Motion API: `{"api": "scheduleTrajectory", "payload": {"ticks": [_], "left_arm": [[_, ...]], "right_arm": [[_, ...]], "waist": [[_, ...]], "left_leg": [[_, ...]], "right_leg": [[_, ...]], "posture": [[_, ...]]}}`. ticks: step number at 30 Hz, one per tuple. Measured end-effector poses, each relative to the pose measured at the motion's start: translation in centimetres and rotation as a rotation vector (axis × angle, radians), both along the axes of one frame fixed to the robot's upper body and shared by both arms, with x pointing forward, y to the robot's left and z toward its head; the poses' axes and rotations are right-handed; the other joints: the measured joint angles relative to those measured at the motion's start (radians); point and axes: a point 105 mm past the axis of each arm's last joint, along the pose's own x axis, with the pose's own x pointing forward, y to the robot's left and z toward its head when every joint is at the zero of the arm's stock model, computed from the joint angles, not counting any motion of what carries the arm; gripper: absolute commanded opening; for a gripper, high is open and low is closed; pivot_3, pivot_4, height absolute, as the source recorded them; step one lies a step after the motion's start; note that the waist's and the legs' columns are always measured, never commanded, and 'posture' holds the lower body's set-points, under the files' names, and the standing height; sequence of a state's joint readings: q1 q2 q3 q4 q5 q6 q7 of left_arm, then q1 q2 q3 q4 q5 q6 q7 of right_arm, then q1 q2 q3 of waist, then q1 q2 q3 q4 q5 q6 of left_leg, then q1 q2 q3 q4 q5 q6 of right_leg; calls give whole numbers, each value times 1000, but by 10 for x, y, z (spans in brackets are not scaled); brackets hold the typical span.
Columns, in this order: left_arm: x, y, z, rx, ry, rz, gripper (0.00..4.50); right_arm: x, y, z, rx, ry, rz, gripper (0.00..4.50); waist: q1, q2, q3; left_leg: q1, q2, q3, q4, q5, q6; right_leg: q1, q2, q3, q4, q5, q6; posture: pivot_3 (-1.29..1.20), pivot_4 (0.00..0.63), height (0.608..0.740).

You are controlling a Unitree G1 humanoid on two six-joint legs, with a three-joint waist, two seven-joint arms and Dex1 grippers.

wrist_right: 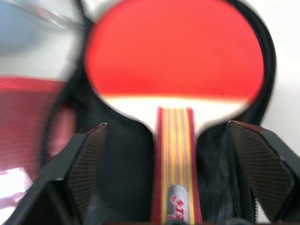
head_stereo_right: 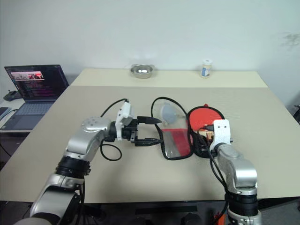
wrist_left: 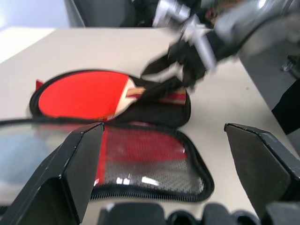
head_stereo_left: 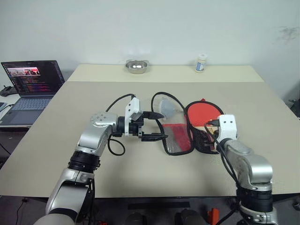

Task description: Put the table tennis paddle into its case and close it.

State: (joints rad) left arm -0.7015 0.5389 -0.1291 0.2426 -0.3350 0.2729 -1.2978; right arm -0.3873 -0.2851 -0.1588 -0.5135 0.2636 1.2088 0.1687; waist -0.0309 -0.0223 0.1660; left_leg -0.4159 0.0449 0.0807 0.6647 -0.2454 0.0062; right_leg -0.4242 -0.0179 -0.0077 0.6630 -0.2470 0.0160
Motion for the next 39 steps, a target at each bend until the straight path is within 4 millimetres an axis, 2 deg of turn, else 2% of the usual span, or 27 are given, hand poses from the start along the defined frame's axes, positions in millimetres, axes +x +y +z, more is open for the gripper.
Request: {"api": "scheduleTrajectory", "payload": {"ticks": [3, 4, 7, 10, 14, 17, 20, 25, 28, 32, 34, 36, 39], "left_arm": [[6, 16, -5, 15, 34, 57, 3915], [8, 20, -7, 21, 43, 71, 3548], [14, 36, -18, 69, 71, 116, 2497], [22, 43, -27, 130, 75, 150, 1447], [32, 38, -36, 174, 64, 158, 9], [35, 27, -43, 194, 64, 132, 9], [38, 14, -47, 195, 65, 104, 9], [38, -20, -49, 181, 81, 8, 9], [36, -51, -33, 105, 82, -69, 9], [25, -115, 12, -27, 12, -218, 9], [19, -141, 26, -60, -25, -260, 9], [16, -161, 30, -81, -35, -272, 9], [16, -176, 21, -85, -29, -251, 9]], "right_arm": [[-20, -1, 45, -22, -93, 183, 4500], [-26, -3, 52, -28, -102, 222, 4500], [-45, -8, 68, -51, -90, 343, 4500], [-65, -6, 80, -84, -82, 465, 4500], [-91, -5, 79, -161, -25, 586, 4500], [-99, -6, 72, -179, 26, 617, 4500], [-103, -5, 76, -193, 9, 636, 4500], [-111, -11, 80, -227, 2, 632, 4500], [-113, -20, 78, -241, 21, 599, 4500], [-115, -29, 79, -244, 19, 563, 4500], [-115, -34, 77, -247, 30, 540, 4500], [-116, -40, 75, -252, 42, 519, 4500], [-113, -47, 73, -259, 44, 488, 4500]], "waist": [[2, 0, 0], [2, -1, 0], [3, -2, 1], [5, -2, 1], [8, -5, 3], [14, -8, 4], [15, -9, 5], [27, -10, 6], [30, -12, 7], [38, -13, 7], [39, -13, 7], [38, -13, 7], [26, -13, 7]], "left_leg": [[0, 0, -1, 0, 0, 0], [0, 0, -2, 0, 0, 0], [0, 0, -2, 0, 0, 0], [0, 0, -2, 0, 0, 0], [-1, 0, -3, -1, 0, 0], [-2, -1, -3, 0, 0, 0], [-1, -1, -3, 0, 0, 0], [-2, -1, -3, 0, 0, 0], [-3, -1, -4, 1, 0, 0], [-5, -3, -6, 2, 0, 1], [-5, -3, -6, 2, 0, 1], [-5, -3, -6, 1, 0, 1], [-3, -3, -6, 0, 0, 1]], "right_leg": [[1, 0, -2, -1, 0, 0], [1, 0, -2, -1, 0, 0], [2, 0, -1, -2, 0, 0], [2, -1, -2, -2, 0, -1], [2, -1, -2, -4, 0, -1], [2, -1, -2, -4, 0, -1], [2, -1, -2, -4, 0, -1], [2, -1, -2, -4, 0, -1], [2, -1, -2, -4, 0, -1], [2, -1, -3, -5, 0, 0], [2, -1, -3, -6, 0, 0], [2, -1, -3, -6, -1, 1], [2, 0, -2, -5, -1, 1]], "posture": [[0, 150, 740], [0, 150, 740], [0, 150, 740], [0, 150, 740], [0, 150, 740], [0, 150, 740], [0, 150, 740], [0, 150, 740], [0, 150, 740], [0, 150, 740], [0, 150, 740], [0, 150, 740], [0, 150, 740]]}}
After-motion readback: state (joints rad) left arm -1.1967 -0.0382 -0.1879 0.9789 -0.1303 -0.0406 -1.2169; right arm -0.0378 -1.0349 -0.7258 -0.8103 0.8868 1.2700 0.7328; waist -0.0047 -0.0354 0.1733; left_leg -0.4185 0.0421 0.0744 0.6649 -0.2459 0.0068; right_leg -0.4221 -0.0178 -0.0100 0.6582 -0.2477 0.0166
